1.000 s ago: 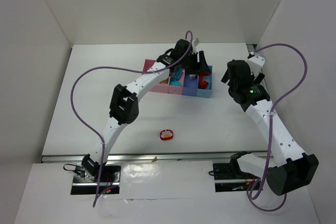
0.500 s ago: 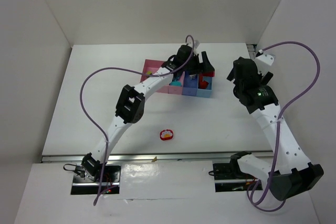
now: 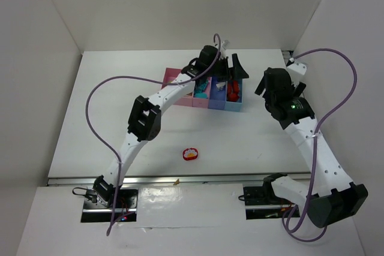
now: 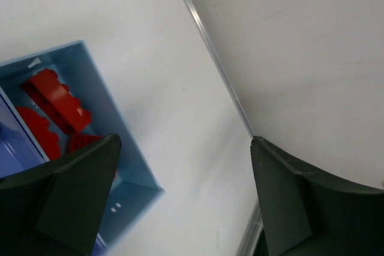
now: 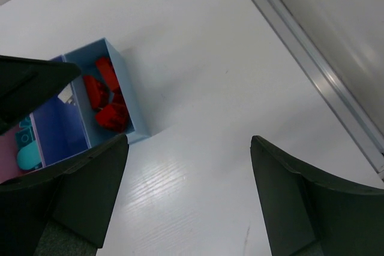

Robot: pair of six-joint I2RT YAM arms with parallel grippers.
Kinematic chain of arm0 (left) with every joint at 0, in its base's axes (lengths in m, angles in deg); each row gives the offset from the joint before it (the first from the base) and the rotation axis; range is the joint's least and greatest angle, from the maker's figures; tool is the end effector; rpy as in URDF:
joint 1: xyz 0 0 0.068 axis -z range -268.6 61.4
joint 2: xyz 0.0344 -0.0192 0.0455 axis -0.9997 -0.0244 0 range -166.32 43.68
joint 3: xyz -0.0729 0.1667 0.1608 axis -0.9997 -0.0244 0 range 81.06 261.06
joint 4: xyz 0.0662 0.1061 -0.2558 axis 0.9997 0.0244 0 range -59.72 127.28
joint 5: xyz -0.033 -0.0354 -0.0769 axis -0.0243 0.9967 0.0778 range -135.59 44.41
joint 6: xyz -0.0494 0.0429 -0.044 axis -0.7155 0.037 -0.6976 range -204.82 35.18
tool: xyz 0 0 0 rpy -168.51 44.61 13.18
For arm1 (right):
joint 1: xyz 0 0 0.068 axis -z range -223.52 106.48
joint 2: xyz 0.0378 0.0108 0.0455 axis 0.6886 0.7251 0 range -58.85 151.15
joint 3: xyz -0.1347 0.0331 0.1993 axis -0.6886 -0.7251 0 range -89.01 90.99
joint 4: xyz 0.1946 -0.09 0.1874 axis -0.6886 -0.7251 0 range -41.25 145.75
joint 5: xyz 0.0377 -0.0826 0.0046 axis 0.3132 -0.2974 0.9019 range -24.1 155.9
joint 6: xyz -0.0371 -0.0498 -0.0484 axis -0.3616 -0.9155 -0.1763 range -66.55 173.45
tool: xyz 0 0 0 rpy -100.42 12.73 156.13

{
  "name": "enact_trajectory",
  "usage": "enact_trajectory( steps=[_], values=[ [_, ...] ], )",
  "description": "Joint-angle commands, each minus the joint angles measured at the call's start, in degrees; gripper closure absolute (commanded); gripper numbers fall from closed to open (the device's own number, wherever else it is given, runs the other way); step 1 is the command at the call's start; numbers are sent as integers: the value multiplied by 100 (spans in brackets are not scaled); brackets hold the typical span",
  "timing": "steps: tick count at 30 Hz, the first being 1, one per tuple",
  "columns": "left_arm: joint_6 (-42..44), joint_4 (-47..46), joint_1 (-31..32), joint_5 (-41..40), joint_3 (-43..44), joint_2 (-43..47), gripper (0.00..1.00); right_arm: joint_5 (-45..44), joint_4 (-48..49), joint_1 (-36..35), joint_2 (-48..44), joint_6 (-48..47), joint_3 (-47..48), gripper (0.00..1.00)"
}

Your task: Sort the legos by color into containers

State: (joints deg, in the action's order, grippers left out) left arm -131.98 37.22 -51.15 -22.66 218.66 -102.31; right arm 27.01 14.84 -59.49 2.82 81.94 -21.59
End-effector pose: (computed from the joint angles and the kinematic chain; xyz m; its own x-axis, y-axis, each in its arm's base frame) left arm 0.4762 -0.3979 0.2276 -0.7721 -0.2592 -0.5802 0.4297 0.4596 -0.7772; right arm 0.2764 0.0349 0.3324 -0.3533 0.2850 -0.8910 0.5095 0.8574 0.0722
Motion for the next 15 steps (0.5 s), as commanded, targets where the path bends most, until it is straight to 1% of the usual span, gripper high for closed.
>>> enact_trajectory(
  steps=[1, 3, 4, 5, 6, 7, 8, 9, 10, 12, 13, 14, 15],
  values=[
    [74, -221, -63, 239, -258, 1342, 0, 399, 390, 32, -15, -45, -149, 11],
    [206, -9, -281, 176, -540, 1730, 0, 619, 390, 32, -84, -106, -386, 11],
    [207, 287, -369, 54, -672, 1915, 0, 811, 460, 32, -85, -159, -483, 11],
    [276, 430, -466, -86, -952, 2108, 0, 1318, 539, 32, -85, -325, -588, 11],
    [382, 562, -684, -140, -1120, 2493, 0, 1645, 618, -46, -137, -431, -859, 11],
    [435, 728, -791, -245, -1278, 2688, 0, 2031, 819, -204, -85, -589, -1010, 11],
    [566, 1156, -888, -542, -1549, 2873, 0, 2400, 821, -344, 2, -843, -1107, 11],
    [645, 1422, -976, -728, -1622, 3040, 0, 3013, 891, -537, 125, -915, -1247, 11],
    [725, 1711, -1116, -895, -1622, 3320, 0, 3245, 839, -957, 431, -968, -1249, 10],
    [909, 2422, -1283, -1281, -1692, 3568, 0, 3615, 839, -1459, 687, -1020, -1249, 8],
    [910, 2539, -1284, -1361, -1788, 3708, 0, 3687, 891, -1923, 863, -1021, -1196, 8],
    [997, 2601, -1371, -1362, -1929, 4032, 0, 3687, 944, -2145, 951, -1021, -1196, 6],
    [998, 2602, -1424, -1414, -2304, 4200, 0, 3740, 944, -2321, 1039, -1082, -1135, 6]
  ],
)
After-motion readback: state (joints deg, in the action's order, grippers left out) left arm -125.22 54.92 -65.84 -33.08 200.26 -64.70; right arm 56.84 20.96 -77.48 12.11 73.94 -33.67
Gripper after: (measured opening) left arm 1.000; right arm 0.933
